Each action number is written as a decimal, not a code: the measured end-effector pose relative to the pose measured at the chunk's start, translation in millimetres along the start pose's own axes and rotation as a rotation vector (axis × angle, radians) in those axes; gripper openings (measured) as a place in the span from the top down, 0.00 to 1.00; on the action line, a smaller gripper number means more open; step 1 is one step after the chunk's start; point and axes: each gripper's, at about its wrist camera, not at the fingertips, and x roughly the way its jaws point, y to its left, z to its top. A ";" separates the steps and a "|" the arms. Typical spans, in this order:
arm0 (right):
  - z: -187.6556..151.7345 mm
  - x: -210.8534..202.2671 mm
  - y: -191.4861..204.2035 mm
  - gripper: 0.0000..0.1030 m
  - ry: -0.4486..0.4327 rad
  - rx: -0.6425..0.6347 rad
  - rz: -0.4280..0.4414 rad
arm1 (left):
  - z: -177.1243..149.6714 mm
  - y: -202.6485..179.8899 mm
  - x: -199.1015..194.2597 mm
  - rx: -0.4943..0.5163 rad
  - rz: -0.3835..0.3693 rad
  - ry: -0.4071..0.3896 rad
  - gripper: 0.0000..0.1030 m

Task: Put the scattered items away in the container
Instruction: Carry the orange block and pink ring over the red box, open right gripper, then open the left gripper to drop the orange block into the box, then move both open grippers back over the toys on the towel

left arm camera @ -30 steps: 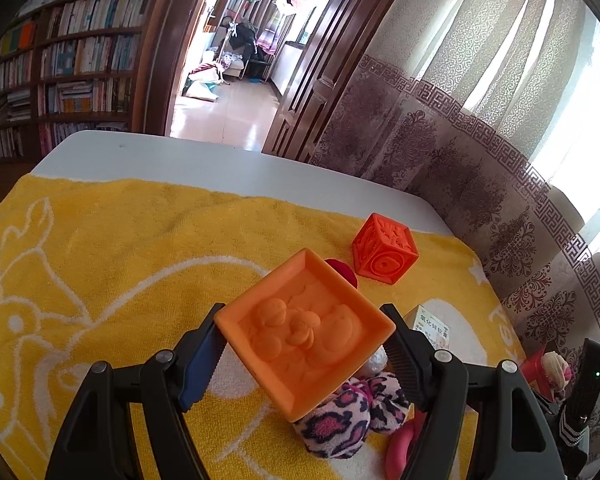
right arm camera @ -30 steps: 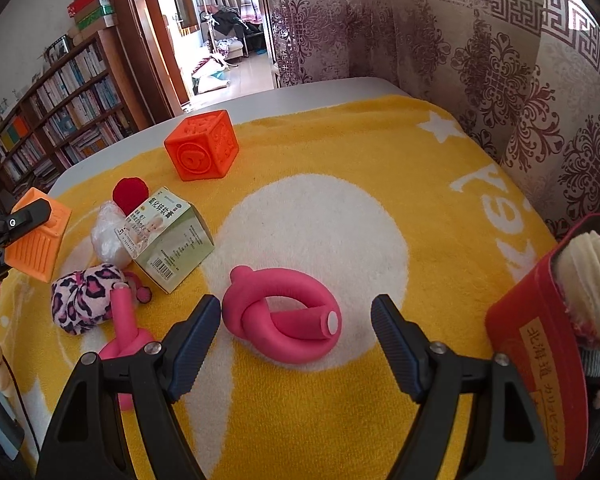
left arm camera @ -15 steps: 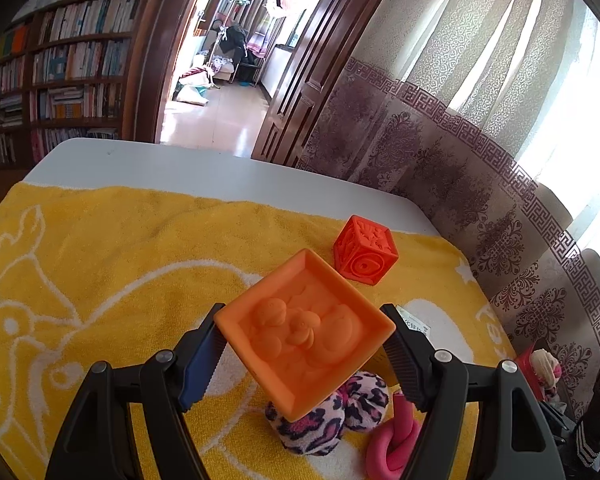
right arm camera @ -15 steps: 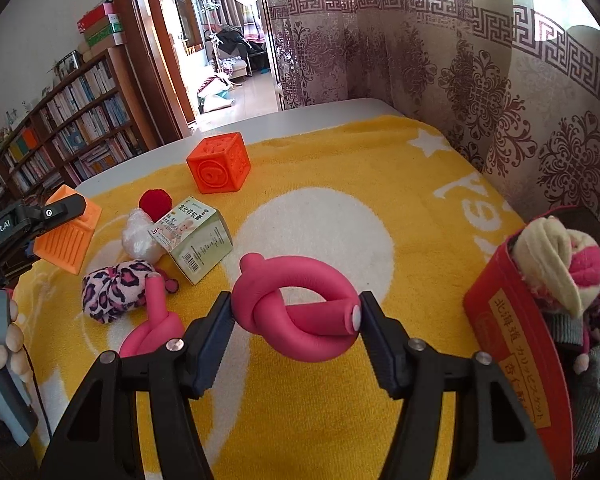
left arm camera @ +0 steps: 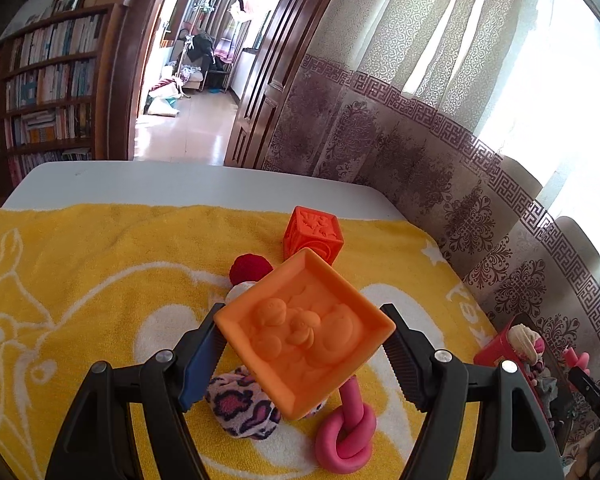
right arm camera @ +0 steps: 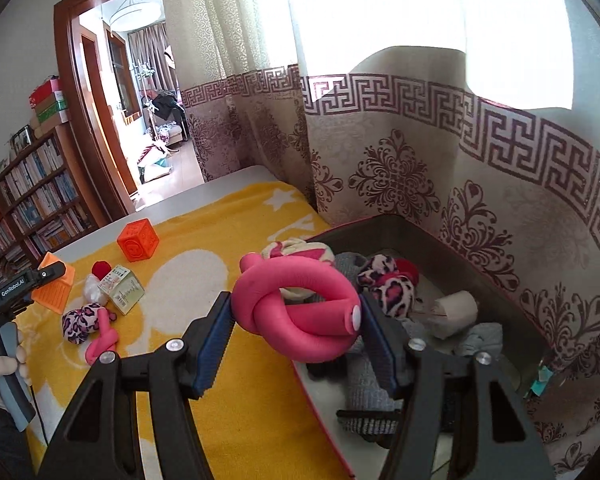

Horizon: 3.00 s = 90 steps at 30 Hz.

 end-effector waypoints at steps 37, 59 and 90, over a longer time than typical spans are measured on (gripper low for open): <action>-8.1 -38.6 -101.8 0.27 -0.161 0.159 -0.063 | -81.2 -255.3 -3.2 0.385 -0.360 0.153 0.26; -4.9 -63.1 -121.7 0.24 -0.255 0.229 -0.056 | -133.4 -336.8 9.3 0.598 -0.515 0.228 0.25; -14.0 -16.5 21.0 0.23 -0.046 -0.018 0.213 | -53.0 -138.4 -9.8 0.245 -0.170 0.142 0.00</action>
